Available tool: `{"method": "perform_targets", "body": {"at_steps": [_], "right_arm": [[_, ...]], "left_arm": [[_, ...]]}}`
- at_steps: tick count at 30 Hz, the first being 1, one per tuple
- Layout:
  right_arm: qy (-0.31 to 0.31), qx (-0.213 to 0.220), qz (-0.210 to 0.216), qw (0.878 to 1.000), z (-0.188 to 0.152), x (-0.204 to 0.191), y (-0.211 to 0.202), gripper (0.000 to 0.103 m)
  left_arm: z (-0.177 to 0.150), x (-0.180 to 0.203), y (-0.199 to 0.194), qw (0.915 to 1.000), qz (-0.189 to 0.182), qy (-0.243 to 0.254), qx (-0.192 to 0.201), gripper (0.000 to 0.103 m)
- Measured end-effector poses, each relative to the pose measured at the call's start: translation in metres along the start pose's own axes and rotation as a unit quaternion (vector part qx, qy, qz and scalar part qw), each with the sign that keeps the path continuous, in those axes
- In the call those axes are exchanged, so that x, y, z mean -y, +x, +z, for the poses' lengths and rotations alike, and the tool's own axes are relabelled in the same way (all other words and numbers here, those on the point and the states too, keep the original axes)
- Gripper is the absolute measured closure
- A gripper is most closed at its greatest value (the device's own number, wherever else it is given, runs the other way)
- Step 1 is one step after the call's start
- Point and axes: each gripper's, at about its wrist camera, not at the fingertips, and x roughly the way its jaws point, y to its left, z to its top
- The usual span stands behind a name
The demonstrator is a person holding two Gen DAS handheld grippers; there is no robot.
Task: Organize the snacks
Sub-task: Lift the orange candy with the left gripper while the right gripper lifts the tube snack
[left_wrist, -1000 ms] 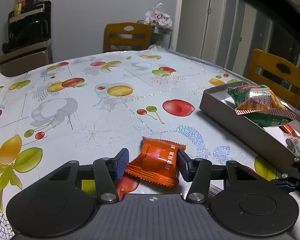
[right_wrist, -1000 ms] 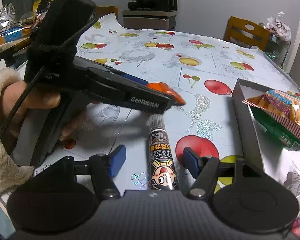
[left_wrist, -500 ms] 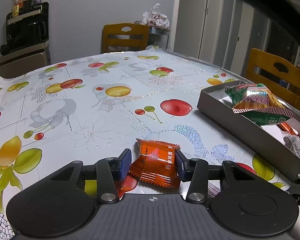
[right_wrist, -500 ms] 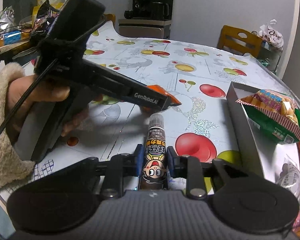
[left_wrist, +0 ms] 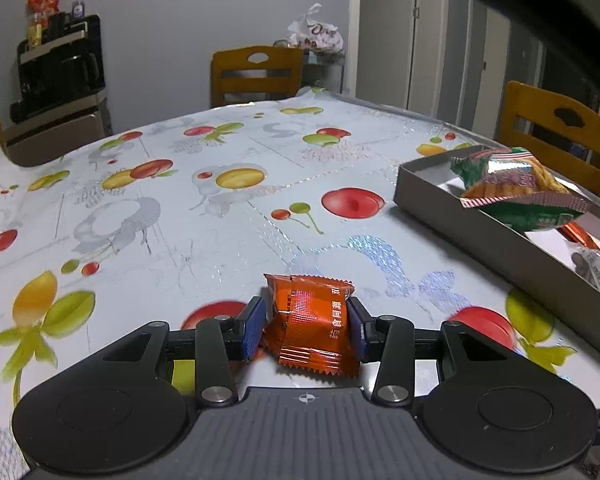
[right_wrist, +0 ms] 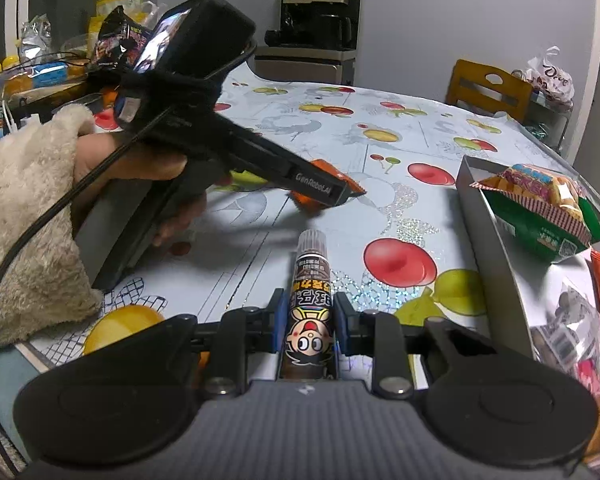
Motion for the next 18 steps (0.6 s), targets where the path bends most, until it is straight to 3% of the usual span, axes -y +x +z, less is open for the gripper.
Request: {"method": "perform_targets", "body": {"at_steps": [7, 18], "right_arm": [[0.012, 0.008, 0.023, 1.0, -0.007, 0.008, -0.009, 0.079], [0.018, 0.04, 0.036, 0.998, -0.003, 0.016, -0.022, 0.079]], "left_arm": [[-0.016, 0.005, -0.034, 0.9997, 0.015, -0.019, -0.011, 0.06], [-0.017, 0.013, -0.091, 0.9991, 0.027, -0.026, 0.017, 0.06]]}}
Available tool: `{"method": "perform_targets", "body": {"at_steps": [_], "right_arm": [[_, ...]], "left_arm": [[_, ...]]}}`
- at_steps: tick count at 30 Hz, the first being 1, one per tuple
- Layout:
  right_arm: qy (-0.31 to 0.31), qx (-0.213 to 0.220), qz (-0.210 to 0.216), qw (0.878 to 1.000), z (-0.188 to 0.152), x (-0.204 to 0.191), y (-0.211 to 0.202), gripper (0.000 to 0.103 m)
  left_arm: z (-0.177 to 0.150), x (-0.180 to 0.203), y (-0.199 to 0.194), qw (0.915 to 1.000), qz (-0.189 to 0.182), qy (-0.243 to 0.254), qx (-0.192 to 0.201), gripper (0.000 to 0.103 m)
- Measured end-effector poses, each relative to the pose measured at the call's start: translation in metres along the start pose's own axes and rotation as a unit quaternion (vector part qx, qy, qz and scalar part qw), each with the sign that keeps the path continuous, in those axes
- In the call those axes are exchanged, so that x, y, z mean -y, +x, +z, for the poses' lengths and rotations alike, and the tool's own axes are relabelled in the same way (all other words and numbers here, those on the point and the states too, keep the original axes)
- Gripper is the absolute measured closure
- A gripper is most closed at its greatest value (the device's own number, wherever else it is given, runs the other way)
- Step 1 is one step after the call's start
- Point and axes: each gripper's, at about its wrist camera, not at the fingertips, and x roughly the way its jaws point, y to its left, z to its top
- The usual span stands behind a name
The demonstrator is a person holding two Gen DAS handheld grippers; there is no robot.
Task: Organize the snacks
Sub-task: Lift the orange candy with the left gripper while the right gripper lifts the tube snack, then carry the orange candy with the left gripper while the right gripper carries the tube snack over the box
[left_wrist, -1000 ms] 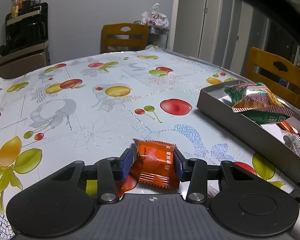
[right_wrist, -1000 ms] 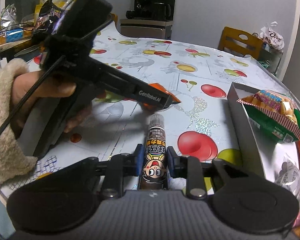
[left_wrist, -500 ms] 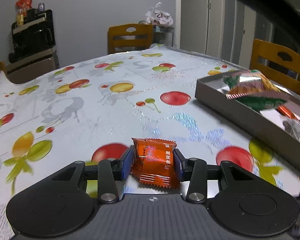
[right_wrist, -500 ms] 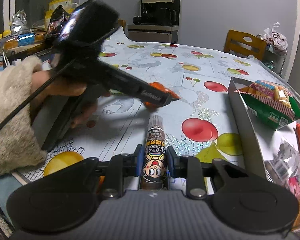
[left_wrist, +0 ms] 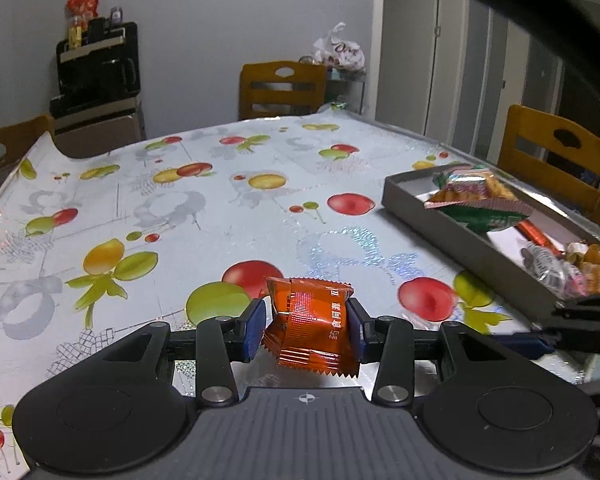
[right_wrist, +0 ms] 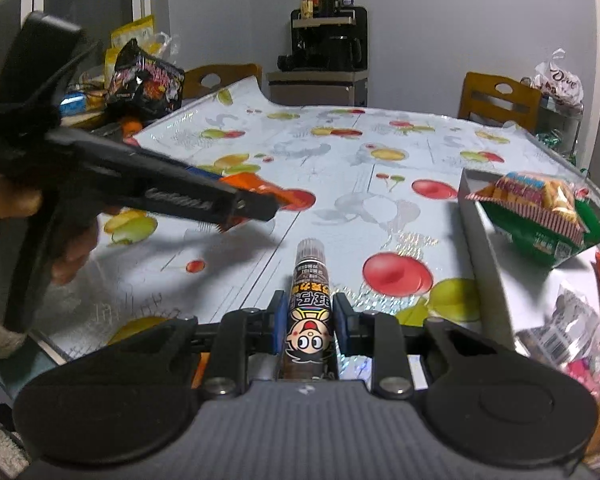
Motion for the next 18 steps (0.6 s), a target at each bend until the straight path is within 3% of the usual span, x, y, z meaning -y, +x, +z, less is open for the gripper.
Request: {"method": "perform_targets", "body": {"at_steps": [18], "right_arm": [[0.027, 0.076, -0.025, 0.996, 0.018, 0.037, -0.054, 0.079]], "left_arm": [[0.023, 0.049, -0.01, 0.999, -0.021, 0.027, 0.03, 0.06]]}}
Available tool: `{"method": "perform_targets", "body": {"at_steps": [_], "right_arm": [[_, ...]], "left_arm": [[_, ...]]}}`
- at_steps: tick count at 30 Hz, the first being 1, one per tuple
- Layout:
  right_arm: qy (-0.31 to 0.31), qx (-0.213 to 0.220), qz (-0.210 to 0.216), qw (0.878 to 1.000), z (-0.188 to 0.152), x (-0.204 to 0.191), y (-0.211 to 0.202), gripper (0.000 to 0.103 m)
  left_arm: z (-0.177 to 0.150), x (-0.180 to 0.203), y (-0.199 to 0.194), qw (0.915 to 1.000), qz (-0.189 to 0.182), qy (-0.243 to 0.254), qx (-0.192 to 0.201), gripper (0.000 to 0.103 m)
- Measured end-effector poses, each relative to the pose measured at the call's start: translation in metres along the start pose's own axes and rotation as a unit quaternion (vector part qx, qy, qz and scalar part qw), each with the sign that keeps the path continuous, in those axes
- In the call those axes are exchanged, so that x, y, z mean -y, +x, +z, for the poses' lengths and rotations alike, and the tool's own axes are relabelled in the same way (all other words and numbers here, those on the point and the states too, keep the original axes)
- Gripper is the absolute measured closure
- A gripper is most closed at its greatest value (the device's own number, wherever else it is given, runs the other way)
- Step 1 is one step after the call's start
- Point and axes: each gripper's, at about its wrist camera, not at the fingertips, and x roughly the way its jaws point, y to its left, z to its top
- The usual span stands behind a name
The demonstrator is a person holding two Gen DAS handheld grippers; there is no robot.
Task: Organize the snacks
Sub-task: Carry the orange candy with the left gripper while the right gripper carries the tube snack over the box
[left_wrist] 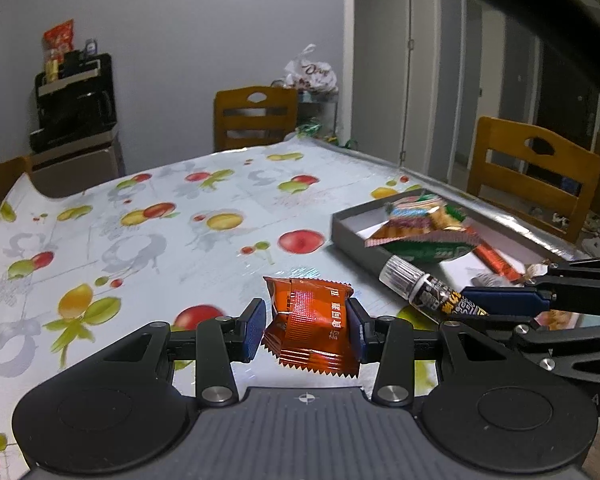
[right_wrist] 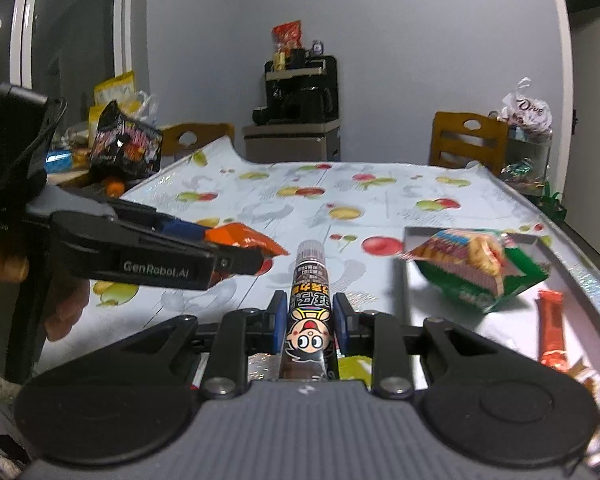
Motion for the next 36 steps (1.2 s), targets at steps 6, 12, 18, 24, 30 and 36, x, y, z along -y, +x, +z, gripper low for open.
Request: {"method": "perform_targets", "body": {"at_steps": [6, 12, 18, 24, 30, 36], "right_arm": [[0.021, 0.019, -0.02, 0.999, -0.001, 0.027, -0.02, 0.079], [0.043, 0.023, -0.047, 0.998, -0.007, 0.059, -0.04, 0.079], [0.085, 0.019, -0.087, 0.992, -0.011, 0.098, -0.049, 0.079], [0.109, 0.005, -0.126, 0.986, -0.015, 0.123, -0.039, 0.079], [0.11, -0.008, -0.158, 0.981, -0.015, 0.134, -0.019, 0.079], [0.115, -0.028, -0.173, 0.978, -0.014, 0.145, 0.005, 0.079]], "left_arm": [[0.011, 0.029, 0.008, 0.9994, -0.031, 0.013, 0.007, 0.06], [0.016, 0.063, 0.022, 0.9966, -0.077, 0.028, -0.001, 0.06], [0.02, 0.089, 0.041, 0.9936, -0.109, 0.029, -0.016, 0.06], [0.024, 0.102, 0.07, 0.9923, -0.115, 0.024, -0.039, 0.06], [0.023, 0.112, 0.095, 0.9949, -0.079, 0.04, -0.047, 0.059], [0.024, 0.114, 0.106, 0.9957, -0.066, 0.04, -0.051, 0.059]]}}
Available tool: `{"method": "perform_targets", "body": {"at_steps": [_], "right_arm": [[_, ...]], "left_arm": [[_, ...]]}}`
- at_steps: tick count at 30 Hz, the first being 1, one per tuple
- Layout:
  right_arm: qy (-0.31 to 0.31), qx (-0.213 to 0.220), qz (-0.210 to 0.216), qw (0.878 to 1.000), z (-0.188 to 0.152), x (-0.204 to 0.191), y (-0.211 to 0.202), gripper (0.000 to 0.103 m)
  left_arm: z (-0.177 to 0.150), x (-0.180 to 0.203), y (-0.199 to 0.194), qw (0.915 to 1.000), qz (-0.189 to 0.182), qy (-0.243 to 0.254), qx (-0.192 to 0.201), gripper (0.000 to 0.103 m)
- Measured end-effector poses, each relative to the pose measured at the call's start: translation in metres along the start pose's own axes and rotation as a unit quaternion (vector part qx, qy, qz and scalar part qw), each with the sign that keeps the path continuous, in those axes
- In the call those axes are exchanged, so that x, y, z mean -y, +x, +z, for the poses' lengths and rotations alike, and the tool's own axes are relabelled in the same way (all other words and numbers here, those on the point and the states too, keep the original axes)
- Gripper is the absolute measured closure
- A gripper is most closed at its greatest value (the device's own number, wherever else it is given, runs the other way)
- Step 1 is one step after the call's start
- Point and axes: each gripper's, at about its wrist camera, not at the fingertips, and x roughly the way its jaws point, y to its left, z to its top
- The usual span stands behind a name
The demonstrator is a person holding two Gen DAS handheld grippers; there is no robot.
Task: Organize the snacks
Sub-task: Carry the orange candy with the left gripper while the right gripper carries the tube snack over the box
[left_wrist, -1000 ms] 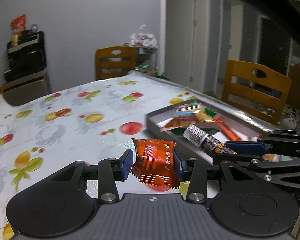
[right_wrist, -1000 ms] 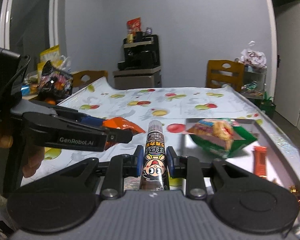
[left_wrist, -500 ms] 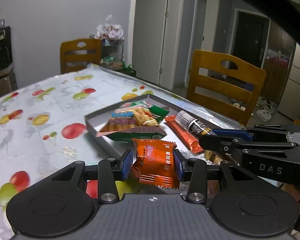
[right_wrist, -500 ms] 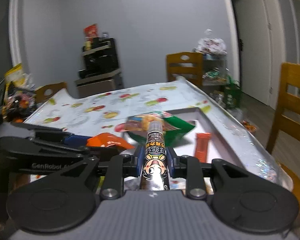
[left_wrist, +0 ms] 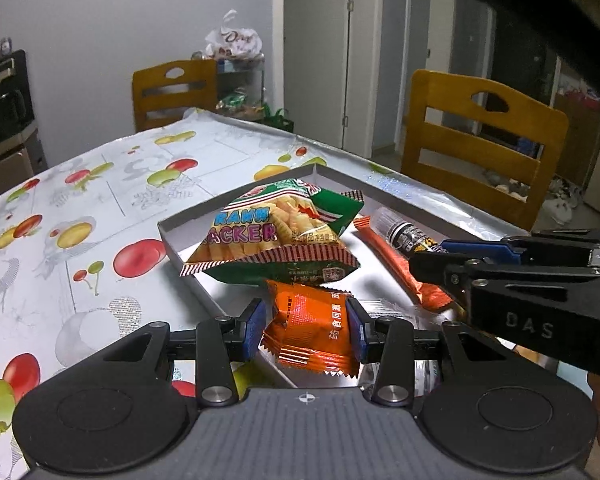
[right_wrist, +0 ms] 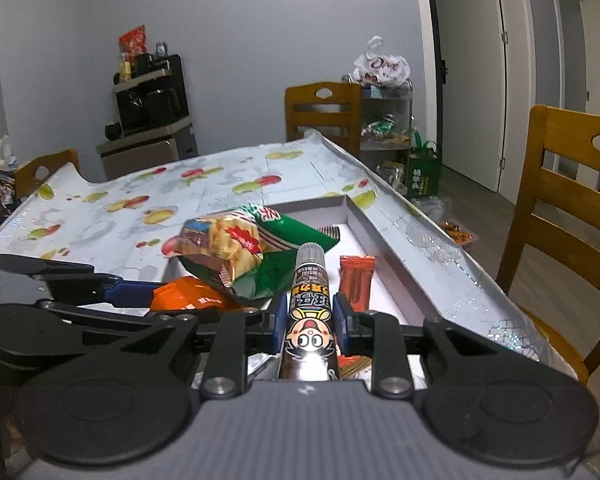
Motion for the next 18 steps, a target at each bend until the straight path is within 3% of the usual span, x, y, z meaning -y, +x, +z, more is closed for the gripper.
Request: {"method": "perform_targets", "body": {"at_steps": [18], "right_arm": [[0.027, -0.028, -0.015, 0.999, 0.006, 0.0, 0.041, 0.079]], "left_arm": [[0.0, -0.001, 0.001, 1.0, -0.002, 0.0, 0.003, 0.057]]}}
